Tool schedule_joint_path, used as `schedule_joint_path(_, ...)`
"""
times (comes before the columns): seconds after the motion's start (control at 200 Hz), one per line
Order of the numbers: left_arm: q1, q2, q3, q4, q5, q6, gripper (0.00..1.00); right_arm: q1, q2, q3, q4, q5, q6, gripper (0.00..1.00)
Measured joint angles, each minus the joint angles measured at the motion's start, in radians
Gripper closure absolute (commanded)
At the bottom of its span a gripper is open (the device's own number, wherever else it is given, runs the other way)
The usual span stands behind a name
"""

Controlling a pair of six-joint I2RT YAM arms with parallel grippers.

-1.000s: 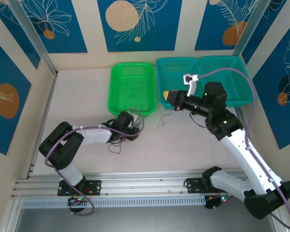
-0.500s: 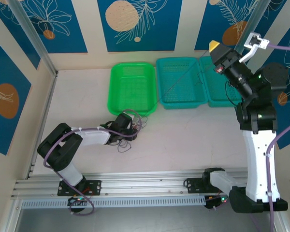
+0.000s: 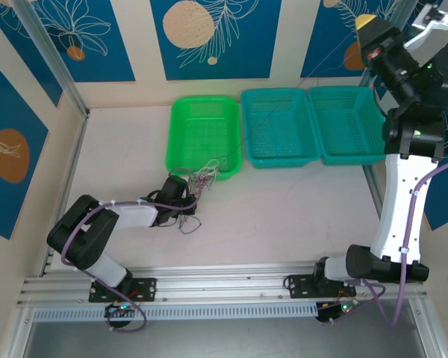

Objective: Untangle the cables

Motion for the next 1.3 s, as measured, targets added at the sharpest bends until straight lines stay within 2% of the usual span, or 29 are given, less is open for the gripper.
schedule_joint_path(0.21, 0.040, -0.014, -0.016, 0.003, 0.040, -0.050, 1.00, -0.081, 0.039, 0.077, 0.001, -0.059, 0.087, 1.00)
schedule_joint_path(0.465, 0.112, -0.052, -0.076, 0.044, 0.096, -0.132, 1.00, -0.216, 0.060, 0.083, -0.004, -0.132, 0.193, 1.00)
schedule_joint_path(0.565, 0.124, -0.086, -0.109, 0.072, 0.093, -0.129, 1.00, -0.207, 0.056, 0.066, 0.060, -0.180, 0.220, 1.00)
schedule_joint_path(0.68, 0.147, -0.193, -0.193, 0.074, 0.071, -0.092, 0.97, -0.111, 0.003, -0.035, 0.151, -0.251, 0.194, 1.00)
schedule_joint_path(0.76, 0.157, -0.280, -0.229, 0.030, 0.056, -0.047, 0.86, -0.036, -0.061, -0.124, 0.140, -0.285, 0.125, 1.00)
schedule_joint_path(0.8, 0.158, -0.317, -0.230, 0.011, 0.052, -0.021, 0.76, -0.005, -0.104, -0.176, 0.122, -0.293, 0.084, 1.00)
schedule_joint_path(0.865, 0.158, -0.390, -0.230, -0.011, 0.050, 0.029, 0.53, 0.017, -0.188, -0.266, 0.087, -0.294, 0.028, 1.00)
schedule_joint_path(0.975, 0.156, -0.523, -0.230, -0.059, 0.041, 0.116, 0.33, 0.034, -0.290, -0.356, 0.004, -0.294, -0.029, 1.00)
schedule_joint_path(1.125, 0.156, -0.705, -0.229, -0.145, 0.037, 0.197, 0.18, 0.062, -0.330, -0.386, -0.089, -0.295, -0.083, 1.00)
schedule_joint_path(1.225, 0.156, -0.791, -0.221, -0.180, 0.089, 0.257, 0.16, 0.072, -0.322, -0.394, -0.125, -0.294, -0.100, 1.00)
schedule_joint_path(1.3, 0.154, -0.792, -0.192, -0.206, 0.157, 0.306, 0.15, 0.082, -0.303, -0.395, -0.141, -0.294, -0.100, 1.00)
